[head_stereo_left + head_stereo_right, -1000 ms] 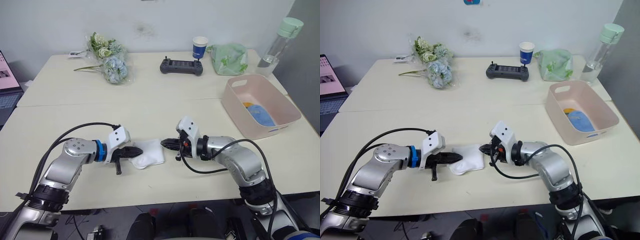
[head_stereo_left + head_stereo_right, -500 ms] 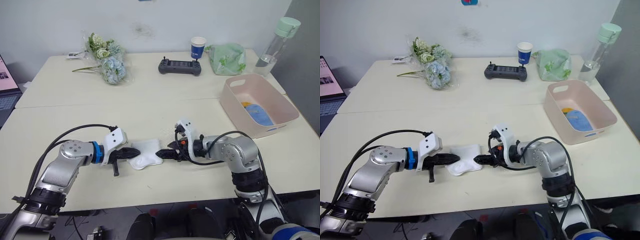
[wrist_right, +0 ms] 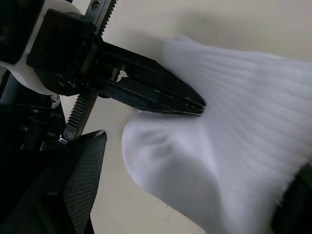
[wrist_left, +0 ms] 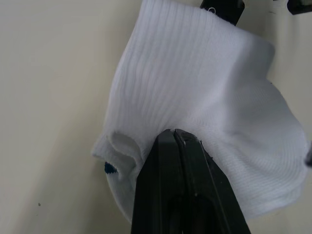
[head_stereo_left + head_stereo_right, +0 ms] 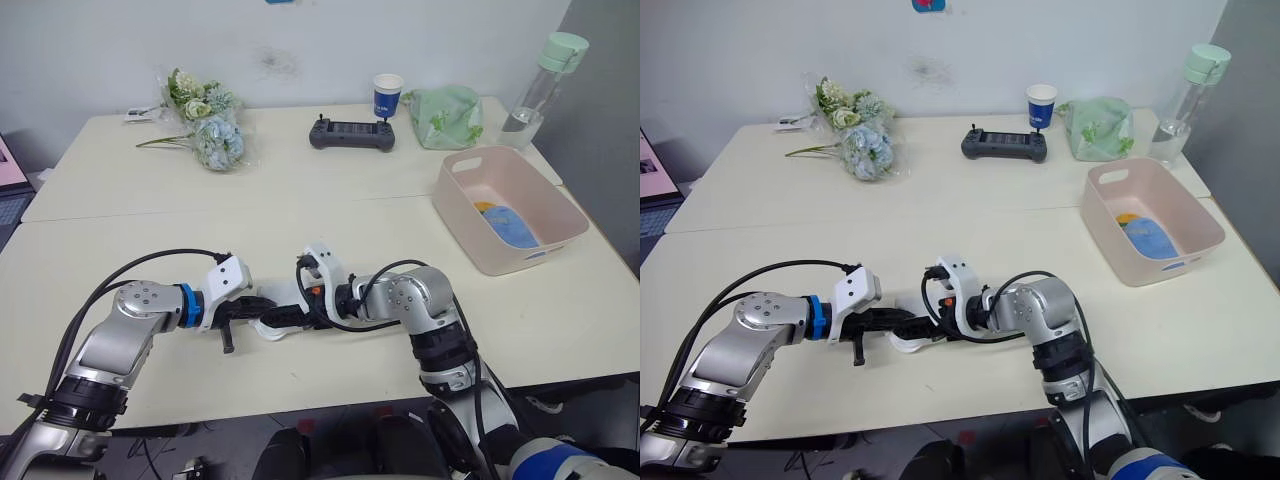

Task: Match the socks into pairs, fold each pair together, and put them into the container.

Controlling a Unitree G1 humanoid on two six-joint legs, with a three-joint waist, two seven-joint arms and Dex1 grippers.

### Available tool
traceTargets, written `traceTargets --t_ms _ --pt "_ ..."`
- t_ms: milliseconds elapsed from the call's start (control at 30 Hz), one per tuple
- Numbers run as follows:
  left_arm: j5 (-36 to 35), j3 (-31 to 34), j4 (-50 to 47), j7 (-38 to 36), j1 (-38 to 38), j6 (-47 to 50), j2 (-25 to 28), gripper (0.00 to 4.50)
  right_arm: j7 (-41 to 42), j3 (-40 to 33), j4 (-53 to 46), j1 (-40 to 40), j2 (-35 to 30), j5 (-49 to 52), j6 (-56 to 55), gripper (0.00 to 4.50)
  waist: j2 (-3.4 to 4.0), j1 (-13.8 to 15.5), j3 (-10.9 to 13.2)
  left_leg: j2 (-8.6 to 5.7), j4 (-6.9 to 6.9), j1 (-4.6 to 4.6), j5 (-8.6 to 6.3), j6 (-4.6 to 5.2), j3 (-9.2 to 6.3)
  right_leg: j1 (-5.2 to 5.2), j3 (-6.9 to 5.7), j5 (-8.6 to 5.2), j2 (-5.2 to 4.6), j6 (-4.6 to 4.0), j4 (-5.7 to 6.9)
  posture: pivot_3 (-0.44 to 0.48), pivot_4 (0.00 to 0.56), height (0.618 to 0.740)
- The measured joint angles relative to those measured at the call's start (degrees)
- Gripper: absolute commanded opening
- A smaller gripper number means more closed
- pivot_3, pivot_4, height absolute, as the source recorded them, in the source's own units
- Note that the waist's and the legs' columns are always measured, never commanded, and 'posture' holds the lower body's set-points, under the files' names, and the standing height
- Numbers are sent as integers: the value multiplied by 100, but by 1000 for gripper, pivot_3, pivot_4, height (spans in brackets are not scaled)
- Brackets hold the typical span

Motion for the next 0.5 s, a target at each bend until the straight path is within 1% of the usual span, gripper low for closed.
traceTargets --t_ms 100,200,367,500 --pt "-1 32 -11 1 42 2 45 0 118 -2 327 -81 0 40 -264 4475 1 -23 0 1 -2 11 -1 1 2 1 2 0 1 0 10 0 150 740" --pt "-10 77 -17 8 88 4 52 0 184 -16 578 -152 -1 42 -484 3841 1 -27 1 5 -4 20 -2 3 1 1 2 -1 6 0 20 0 150 740" --pt "-74 121 -24 4 125 9 51 0 130 -127 793 -148 -7 12 -618 2104 1 -27 1 6 -4 14 -1 3 2 -7 3 -1 7 0 21 0 150 740" --pt "-246 209 -26 -40 183 65 50 0 82 -137 819 -125 -7 -3 -643 720 2 -27 1 6 -2 -13 0 1 1 -35 3 -1 7 0 26 0 150 740"
